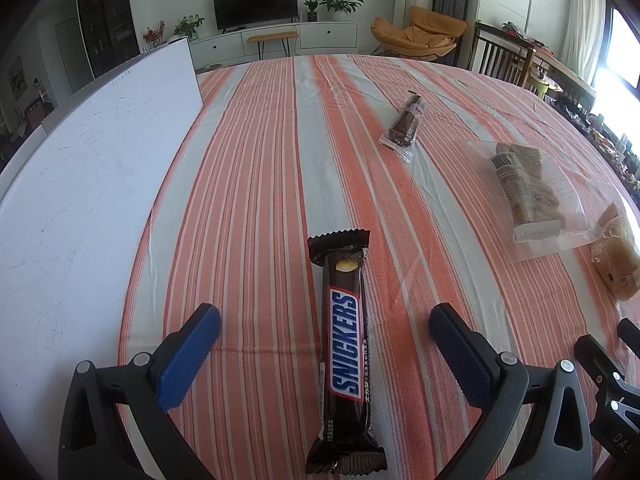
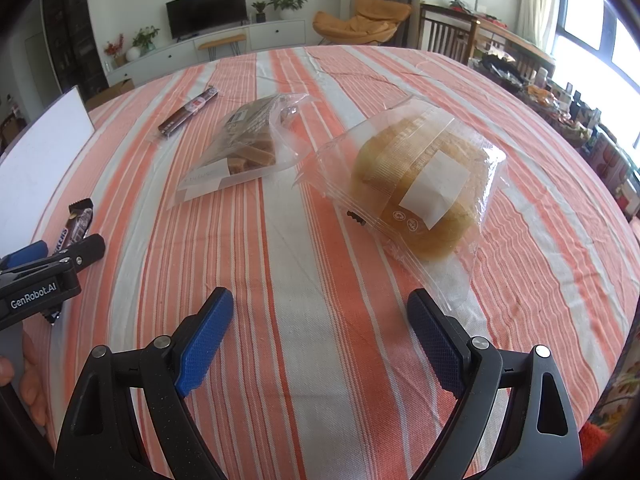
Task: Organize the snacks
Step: 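Move the right tool to the brown sausage stick, then grasp the brown sausage stick with the right tool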
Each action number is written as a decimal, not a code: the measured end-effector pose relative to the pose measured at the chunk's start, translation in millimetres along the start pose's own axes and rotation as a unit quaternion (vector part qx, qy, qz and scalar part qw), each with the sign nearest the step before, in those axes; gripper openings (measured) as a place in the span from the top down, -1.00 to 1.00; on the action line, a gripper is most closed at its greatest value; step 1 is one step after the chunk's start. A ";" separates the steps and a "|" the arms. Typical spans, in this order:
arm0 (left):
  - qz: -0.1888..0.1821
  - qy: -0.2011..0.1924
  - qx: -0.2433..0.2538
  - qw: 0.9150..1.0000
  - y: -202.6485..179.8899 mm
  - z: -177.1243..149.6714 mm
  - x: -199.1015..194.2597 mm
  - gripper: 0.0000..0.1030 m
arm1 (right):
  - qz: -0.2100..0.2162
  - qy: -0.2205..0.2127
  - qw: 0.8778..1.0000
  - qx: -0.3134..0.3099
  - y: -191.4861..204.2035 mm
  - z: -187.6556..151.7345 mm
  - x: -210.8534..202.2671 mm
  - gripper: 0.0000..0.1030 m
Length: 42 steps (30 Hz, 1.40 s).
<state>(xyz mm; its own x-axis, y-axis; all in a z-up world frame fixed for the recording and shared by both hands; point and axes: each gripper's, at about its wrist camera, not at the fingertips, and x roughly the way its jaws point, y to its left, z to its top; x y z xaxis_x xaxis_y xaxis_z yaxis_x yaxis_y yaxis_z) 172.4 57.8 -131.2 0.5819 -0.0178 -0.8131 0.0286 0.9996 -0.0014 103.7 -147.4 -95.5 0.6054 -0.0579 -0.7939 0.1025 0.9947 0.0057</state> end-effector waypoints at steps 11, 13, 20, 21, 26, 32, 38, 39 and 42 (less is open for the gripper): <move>0.000 0.000 0.000 1.000 0.0 0.0 0.1 -1.00 | 0.088 -0.109 0.990 -0.006 8.4 12.5 -48.7 -0.73; 0.000 0.000 0.000 1.000 0.0 0.1 0.1 -1.00 | 0.105 -0.123 0.987 0.002 10.9 35.3 -54.6 -0.73; 0.000 0.000 0.000 1.000 0.2 0.4 -0.3 -1.00 | 0.193 0.018 0.980 -0.034 73.8 164.1 15.8 -0.69; 0.000 0.000 0.000 1.000 0.2 0.2 -0.2 -1.00 | 0.197 0.046 0.979 -0.028 83.1 175.7 33.4 -0.69; 0.000 0.000 0.000 1.000 1.2 -0.8 -1.3 -1.00 | 0.176 0.109 0.978 -0.007 113.4 208.2 104.5 -0.68; 0.000 -0.001 0.000 1.000 1.1 -1.2 -1.5 -1.00 | 0.095 0.118 0.984 -0.089 146.8 202.3 140.1 0.17; -0.001 0.000 0.000 1.000 1.2 -0.2 -0.7 -1.00 | 0.085 0.107 0.985 -0.108 131.8 192.8 120.0 0.64; -0.001 0.000 0.000 1.000 1.1 -0.1 -0.7 -1.00 | 0.093 0.099 0.985 -0.105 125.5 190.9 111.9 0.64; -0.001 0.000 0.000 1.000 0.9 -0.4 -0.7 -1.00 | 0.122 0.086 0.985 -0.089 102.8 180.6 81.5 0.64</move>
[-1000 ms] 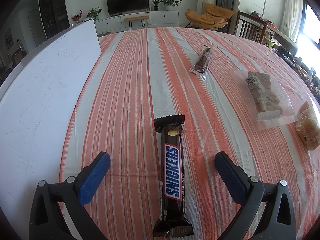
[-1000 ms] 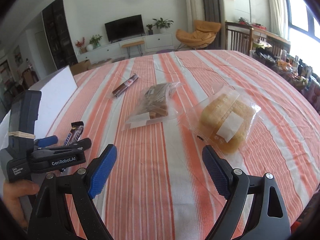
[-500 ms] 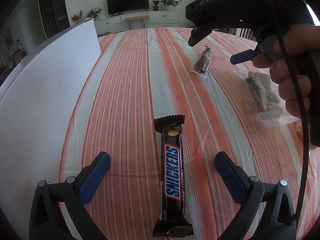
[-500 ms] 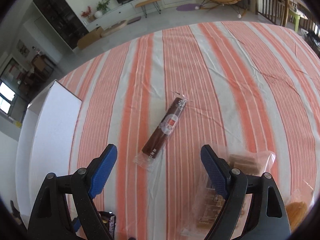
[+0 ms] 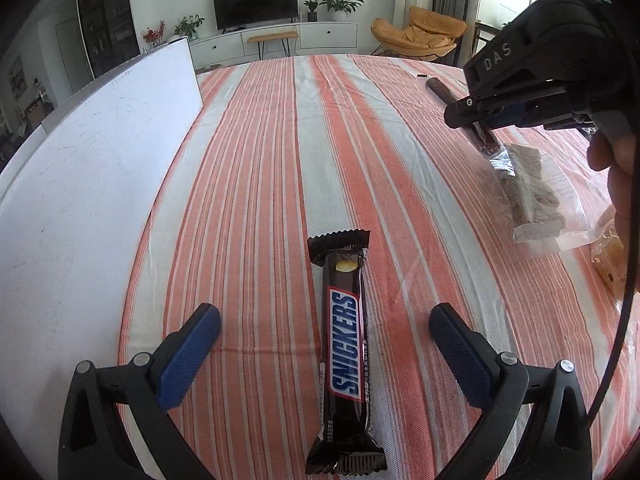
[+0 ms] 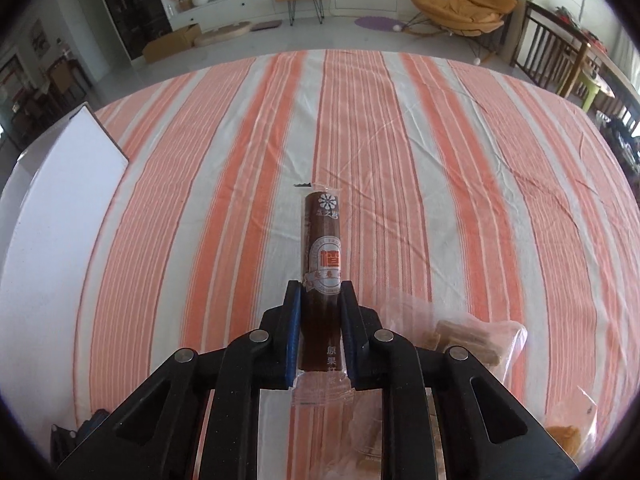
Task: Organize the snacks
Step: 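Grasp the brown sausage stick with the right tool, then lower the sausage stick and open the right tool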
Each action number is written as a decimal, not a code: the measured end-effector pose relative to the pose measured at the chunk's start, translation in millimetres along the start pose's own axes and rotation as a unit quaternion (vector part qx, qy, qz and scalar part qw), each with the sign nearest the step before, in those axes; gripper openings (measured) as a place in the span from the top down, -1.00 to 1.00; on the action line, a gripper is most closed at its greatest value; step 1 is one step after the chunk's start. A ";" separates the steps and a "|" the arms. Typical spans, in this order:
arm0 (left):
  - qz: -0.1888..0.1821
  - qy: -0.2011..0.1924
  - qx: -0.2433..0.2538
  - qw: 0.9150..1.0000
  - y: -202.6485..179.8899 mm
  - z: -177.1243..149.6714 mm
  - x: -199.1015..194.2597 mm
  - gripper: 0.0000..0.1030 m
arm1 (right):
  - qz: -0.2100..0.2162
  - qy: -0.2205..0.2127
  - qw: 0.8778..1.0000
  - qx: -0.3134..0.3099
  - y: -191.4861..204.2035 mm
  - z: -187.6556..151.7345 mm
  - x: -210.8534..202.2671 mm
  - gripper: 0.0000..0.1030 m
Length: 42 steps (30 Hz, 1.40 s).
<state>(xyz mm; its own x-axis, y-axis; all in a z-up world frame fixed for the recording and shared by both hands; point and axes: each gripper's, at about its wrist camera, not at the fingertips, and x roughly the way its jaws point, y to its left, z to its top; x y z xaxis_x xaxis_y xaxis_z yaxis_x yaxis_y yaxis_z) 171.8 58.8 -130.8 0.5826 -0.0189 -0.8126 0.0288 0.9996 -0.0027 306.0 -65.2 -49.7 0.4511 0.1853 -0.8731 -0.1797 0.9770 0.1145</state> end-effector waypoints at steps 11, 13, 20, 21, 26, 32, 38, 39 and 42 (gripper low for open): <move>0.000 0.000 0.000 1.000 -0.1 0.1 -0.1 -1.00 | 0.049 0.001 0.999 -0.001 -16.6 -123.7 -85.0 0.63; 0.000 0.000 0.000 1.000 -0.1 0.2 -0.1 -1.00 | 0.034 0.002 0.999 -0.002 -16.5 -150.5 -83.0 0.63; 0.000 0.000 0.000 1.000 -0.1 0.2 -0.2 -1.00 | -0.027 -0.050 0.998 0.007 -7.6 -194.9 -66.2 0.62; 0.000 0.000 0.000 1.000 -0.1 0.1 -0.2 -1.00 | -0.036 -0.064 0.997 0.015 -8.8 -194.8 -65.8 0.58; 0.000 0.000 0.000 1.000 -0.1 0.3 -0.4 -1.00 | -0.035 -0.085 0.993 0.068 -30.6 -205.9 -70.1 0.12; 0.000 0.000 0.000 1.000 0.0 0.1 -0.5 -1.00 | -0.035 -0.092 0.992 0.078 -33.2 -204.8 -69.0 -0.20; 0.000 0.000 0.000 1.000 0.0 0.2 -0.6 -1.00 | -0.038 -0.092 0.993 0.071 -30.8 -206.8 -68.0 -0.27; 0.000 0.000 0.000 1.000 0.1 0.2 -0.6 -1.00 | -0.038 -0.092 0.993 0.070 -30.8 -207.3 -68.1 -0.27; 0.000 0.000 0.000 1.000 0.1 0.2 -0.6 -1.00 | -0.040 -0.091 0.993 0.069 -30.7 -207.5 -68.1 -0.28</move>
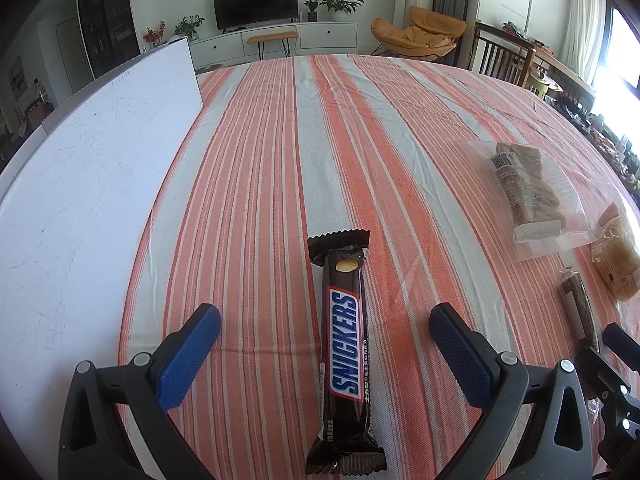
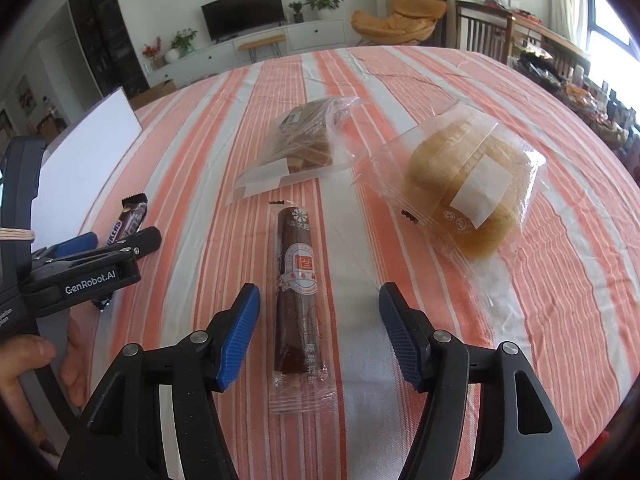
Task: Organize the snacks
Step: 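Lower the sausage stick and open the right tool, then grasp the Snickers bar with the left tool while the right tool regrasps the sausage stick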
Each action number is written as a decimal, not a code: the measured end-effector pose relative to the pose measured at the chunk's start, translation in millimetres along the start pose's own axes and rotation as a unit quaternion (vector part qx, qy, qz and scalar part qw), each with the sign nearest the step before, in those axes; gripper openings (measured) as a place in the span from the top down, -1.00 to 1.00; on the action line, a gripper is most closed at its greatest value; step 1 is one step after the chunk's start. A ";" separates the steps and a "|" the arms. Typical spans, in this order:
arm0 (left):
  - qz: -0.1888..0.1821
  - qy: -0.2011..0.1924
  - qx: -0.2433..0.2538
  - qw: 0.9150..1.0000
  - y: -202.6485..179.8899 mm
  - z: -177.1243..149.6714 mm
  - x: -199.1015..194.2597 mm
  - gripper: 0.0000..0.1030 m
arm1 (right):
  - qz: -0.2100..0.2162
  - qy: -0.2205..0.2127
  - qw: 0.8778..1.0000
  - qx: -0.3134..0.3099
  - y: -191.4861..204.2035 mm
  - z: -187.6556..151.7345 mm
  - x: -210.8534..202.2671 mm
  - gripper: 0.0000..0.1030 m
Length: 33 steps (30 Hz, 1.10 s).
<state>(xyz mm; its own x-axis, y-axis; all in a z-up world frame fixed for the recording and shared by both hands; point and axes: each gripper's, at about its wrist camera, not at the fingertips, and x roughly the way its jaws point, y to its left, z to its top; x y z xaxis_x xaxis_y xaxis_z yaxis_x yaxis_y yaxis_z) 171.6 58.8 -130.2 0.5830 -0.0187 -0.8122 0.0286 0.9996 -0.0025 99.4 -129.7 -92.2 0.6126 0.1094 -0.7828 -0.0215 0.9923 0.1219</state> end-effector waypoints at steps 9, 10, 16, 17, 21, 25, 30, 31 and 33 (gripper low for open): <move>0.000 0.000 0.000 1.000 0.1 0.1 -0.1 -1.00 | -0.007 0.001 1.000 -0.010 4.9 -1.2 1.4 -0.32; 0.000 0.000 0.000 1.000 0.1 0.1 -0.1 -1.00 | -0.008 0.001 1.000 -0.011 5.0 -1.2 1.5 -0.33; 0.000 0.000 0.000 1.000 0.1 0.1 -0.2 -1.00 | -0.014 0.002 1.000 -0.018 8.3 -1.2 2.4 -0.35; 0.000 0.000 0.000 1.000 0.1 0.1 -0.2 -1.00 | -0.017 0.002 1.000 -0.021 9.9 -1.2 2.8 -0.37; 0.000 0.000 0.000 1.000 0.1 0.1 -0.2 -1.00 | -0.029 0.004 0.999 -0.033 13.9 -2.1 3.9 -0.38; 0.000 0.000 0.000 1.000 0.2 0.1 -0.3 -1.00 | -0.033 0.005 0.999 -0.042 16.3 -2.3 4.8 -0.41; -0.002 0.001 0.002 1.000 -0.1 -0.4 -0.4 -1.00 | -0.031 0.006 0.999 -0.041 14.4 -2.3 4.6 -0.42; -0.004 0.002 0.004 1.000 0.4 -0.9 -0.8 -1.00 | -0.031 0.006 0.999 -0.042 14.5 -2.4 4.6 -0.43; -0.009 0.010 0.013 1.000 0.4 -1.3 -2.0 -1.00 | -0.032 0.007 0.998 -0.045 15.1 -2.7 5.0 -0.45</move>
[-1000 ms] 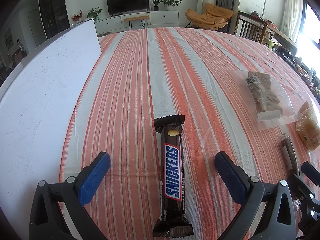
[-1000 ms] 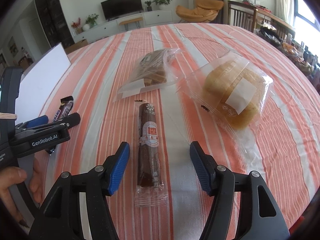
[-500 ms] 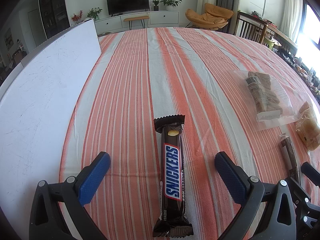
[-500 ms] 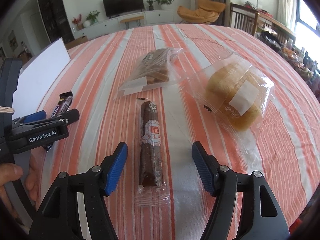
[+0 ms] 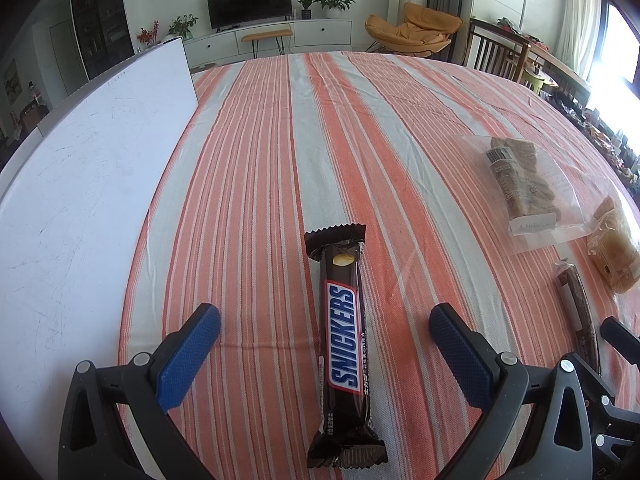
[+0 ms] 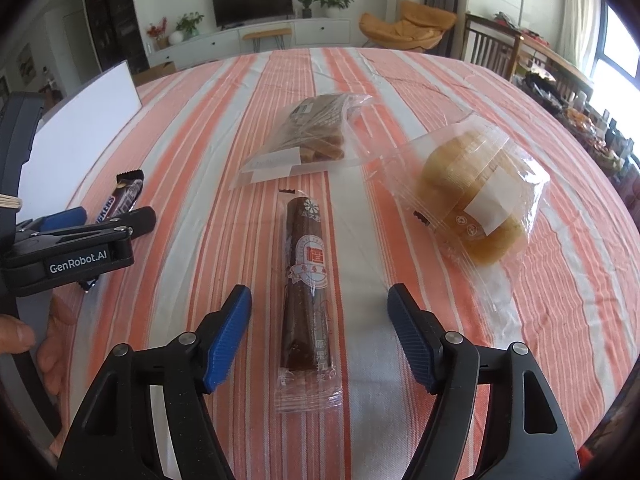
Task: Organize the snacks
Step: 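Grasp the Snickers bar with the left tool while the right tool regrasps the sausage stick, then carry both snacks into the cardboard box and open both tools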
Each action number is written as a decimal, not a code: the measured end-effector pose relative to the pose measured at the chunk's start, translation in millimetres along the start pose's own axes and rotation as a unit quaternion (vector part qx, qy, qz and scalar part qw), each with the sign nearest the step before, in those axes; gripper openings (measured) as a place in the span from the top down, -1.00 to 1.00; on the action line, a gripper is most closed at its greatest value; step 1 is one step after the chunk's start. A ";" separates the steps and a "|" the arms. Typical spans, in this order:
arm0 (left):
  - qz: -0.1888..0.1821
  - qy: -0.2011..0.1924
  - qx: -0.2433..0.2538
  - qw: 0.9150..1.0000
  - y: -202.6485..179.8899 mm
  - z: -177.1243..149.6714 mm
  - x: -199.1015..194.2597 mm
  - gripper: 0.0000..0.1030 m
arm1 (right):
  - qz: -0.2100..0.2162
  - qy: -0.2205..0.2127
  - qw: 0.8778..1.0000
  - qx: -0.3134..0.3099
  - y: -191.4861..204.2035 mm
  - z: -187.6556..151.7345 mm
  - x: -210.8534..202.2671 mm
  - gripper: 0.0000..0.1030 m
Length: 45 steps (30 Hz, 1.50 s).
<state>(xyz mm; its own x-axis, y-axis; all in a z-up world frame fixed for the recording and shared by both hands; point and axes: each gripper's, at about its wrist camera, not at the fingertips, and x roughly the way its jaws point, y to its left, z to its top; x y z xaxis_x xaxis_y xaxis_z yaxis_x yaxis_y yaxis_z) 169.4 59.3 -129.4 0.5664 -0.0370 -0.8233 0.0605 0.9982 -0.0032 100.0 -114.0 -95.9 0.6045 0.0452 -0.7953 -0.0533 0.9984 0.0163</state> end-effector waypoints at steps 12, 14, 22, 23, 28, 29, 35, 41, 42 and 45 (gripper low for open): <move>-0.037 0.043 0.060 0.997 -15.7 1.3 -18.7 0.42 | 0.012 0.002 1.000 0.013 -3.8 0.0 -1.8 -0.46; -0.044 0.042 0.058 0.996 -15.5 -0.7 -21.7 0.67 | 0.039 0.014 0.998 0.046 -12.9 2.2 -4.6 -0.46; -0.115 0.029 0.015 0.993 -4.7 -13.7 -56.3 0.67 | 0.192 0.114 0.958 0.178 -63.5 37.5 -13.0 -0.45; -0.121 0.026 0.012 0.992 -3.9 -14.7 -61.6 0.67 | 0.188 0.122 0.960 0.165 -62.2 44.8 -12.8 -0.44; -0.143 0.020 -0.004 0.989 -1.6 -18.7 -81.2 0.67 | 0.107 0.185 0.975 0.062 -24.7 58.2 7.9 -0.40; -0.147 0.018 -0.005 0.989 -1.0 -19.7 -85.9 0.67 | 0.085 0.191 0.977 0.041 -16.2 56.5 12.1 -0.35; -0.178 -0.005 -0.017 0.984 11.8 -29.3 -129.1 0.67 | 0.076 0.188 0.979 0.035 -12.1 39.9 12.4 0.63; -0.239 -0.025 -0.051 0.969 35.7 -37.2 -189.0 0.67 | 0.150 0.130 0.976 0.089 -23.9 43.5 -40.3 0.63; -0.247 -0.032 -0.058 0.967 40.5 -37.6 -199.1 0.67 | 0.169 0.120 0.974 0.092 -21.4 47.1 -51.0 0.63; -0.263 -0.057 -0.088 0.959 65.5 -38.4 -228.4 0.67 | 0.227 0.093 0.965 0.093 1.0 62.2 -82.7 0.63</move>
<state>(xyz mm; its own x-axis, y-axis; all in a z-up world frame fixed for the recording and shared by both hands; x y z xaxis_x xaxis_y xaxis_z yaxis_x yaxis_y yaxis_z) 12.4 135.0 36.6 0.5823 -0.5328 -0.6140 0.2290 0.8322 -0.5050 99.4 -114.6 7.6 0.3992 0.4892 -0.7754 -0.1254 0.8669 0.4824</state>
